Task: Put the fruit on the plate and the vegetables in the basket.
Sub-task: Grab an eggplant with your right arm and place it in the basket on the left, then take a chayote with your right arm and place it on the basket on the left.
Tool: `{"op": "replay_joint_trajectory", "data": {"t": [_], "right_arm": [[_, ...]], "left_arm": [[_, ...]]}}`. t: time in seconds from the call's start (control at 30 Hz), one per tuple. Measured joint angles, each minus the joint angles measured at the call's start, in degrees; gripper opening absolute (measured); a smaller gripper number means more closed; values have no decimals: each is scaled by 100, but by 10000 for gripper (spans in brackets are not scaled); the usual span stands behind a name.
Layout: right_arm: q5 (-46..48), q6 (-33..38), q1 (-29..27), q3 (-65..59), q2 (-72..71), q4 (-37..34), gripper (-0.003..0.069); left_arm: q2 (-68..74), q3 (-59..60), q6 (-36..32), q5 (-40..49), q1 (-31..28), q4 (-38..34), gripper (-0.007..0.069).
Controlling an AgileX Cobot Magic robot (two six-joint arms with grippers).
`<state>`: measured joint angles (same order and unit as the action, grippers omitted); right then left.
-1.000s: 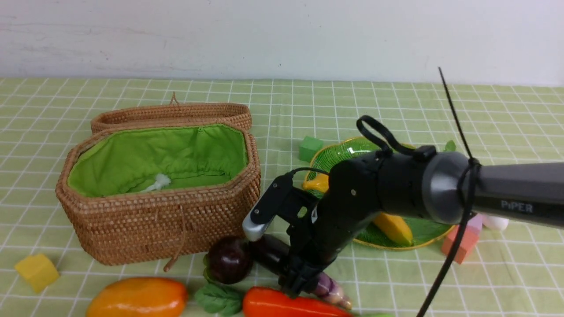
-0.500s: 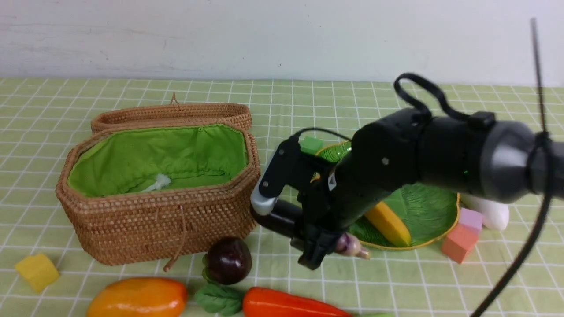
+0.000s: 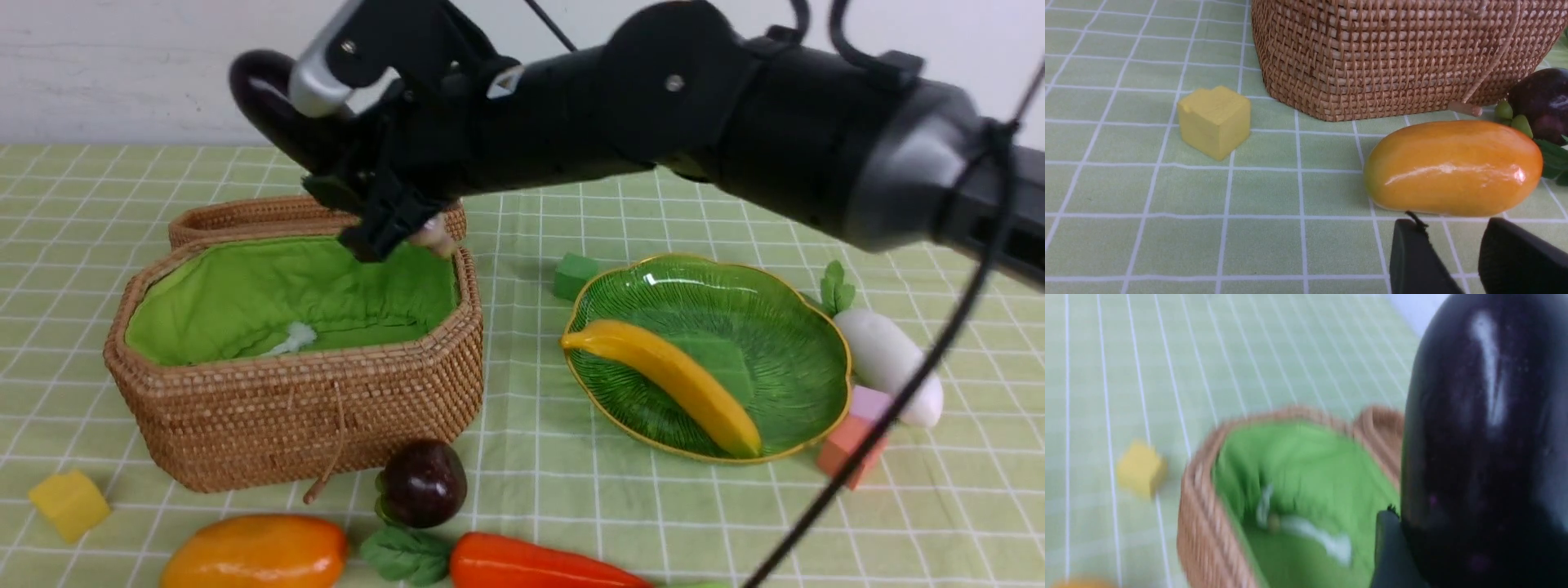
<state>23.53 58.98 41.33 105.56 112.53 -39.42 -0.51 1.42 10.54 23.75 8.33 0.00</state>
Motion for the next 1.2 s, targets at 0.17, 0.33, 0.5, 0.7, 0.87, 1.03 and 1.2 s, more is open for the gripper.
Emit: {"op": "replay_joint_trajectory", "data": {"t": [0.17, 0.33, 0.5, 0.7, 0.87, 1.03, 1.2], "right_arm": [[-33, 25, 2, 1045, 998, -680, 376], [-2, -187, 2, 1234, 1403, -747, 376], [178, -680, 2, 1261, 1382, -433, 477], [1622, -1269, 2, 1274, 790, 1061, 673], [2660, -2261, -112, 879, -390, 1820, 635], [2973, -2411, -340, -750, -1859, 2066, 582], [3351, -2142, -342, -2784, -2525, 2288, 575]], "left_arm": [[0, 0, 0, 0, 0, 0, 239], [0, 0, 0, 0, 0, 0, 239], [0, 0, 0, 0, 0, 0, 239], [0, 0, 0, 0, 0, 0, 239], [0, 0, 0, 0, 0, 0, 239], [0, 0, 0, 0, 0, 0, 239], [0, 0, 0, 0, 0, 0, 239]]}}
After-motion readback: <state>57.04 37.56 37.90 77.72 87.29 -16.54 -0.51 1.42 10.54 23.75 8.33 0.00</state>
